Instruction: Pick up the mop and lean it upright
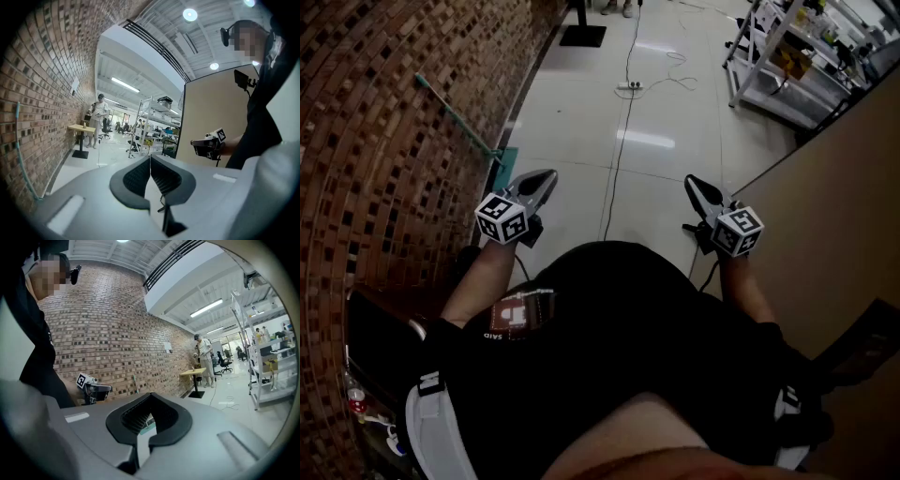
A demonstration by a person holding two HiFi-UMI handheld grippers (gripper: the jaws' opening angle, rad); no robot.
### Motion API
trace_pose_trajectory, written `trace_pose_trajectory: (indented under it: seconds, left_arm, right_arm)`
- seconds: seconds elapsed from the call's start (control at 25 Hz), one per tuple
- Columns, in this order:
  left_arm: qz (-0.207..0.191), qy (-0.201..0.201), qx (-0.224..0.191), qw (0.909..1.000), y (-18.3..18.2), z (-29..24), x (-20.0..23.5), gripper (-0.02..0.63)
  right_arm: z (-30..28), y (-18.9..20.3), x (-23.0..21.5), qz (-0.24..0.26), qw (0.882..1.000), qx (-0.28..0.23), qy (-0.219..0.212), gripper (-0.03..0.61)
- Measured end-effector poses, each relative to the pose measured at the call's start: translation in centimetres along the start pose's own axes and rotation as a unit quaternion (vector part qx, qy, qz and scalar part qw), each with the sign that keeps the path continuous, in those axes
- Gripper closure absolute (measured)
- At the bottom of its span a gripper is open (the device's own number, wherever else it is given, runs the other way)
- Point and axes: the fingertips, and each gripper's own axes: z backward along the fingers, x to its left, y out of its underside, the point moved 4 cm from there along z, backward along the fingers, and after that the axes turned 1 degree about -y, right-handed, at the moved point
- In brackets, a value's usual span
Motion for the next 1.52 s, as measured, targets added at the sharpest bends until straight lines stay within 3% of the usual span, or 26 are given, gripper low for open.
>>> trace_pose_trajectory:
  seconds: [0.52,0.8,1.12,1.52]
  left_arm:
    - [-0.002,-0.009,-0.001,1.0000,0.3,-5.8,-5.8,0.612]
    - [0.004,-0.001,0.010,0.9999,0.8,-8.2,-6.0,0.612]
    - [0.015,0.024,0.009,0.9996,0.1,-10.9,1.6,0.612]
    - [0.003,0.094,0.027,0.9952,-3.4,-14.8,14.6,0.612]
  right_arm:
    - [4.0,-0.8,-6.2,0.013,1.000,0.009,-0.012,0.565]
    - [3.3,-0.9,-8.7,0.017,1.000,0.019,-0.011,0.565]
    - [-3.5,-1.8,-10.3,0.020,1.000,0.022,0.005,0.565]
    - [-14.5,-5.1,-10.6,0.003,0.998,-0.005,0.062,0.565]
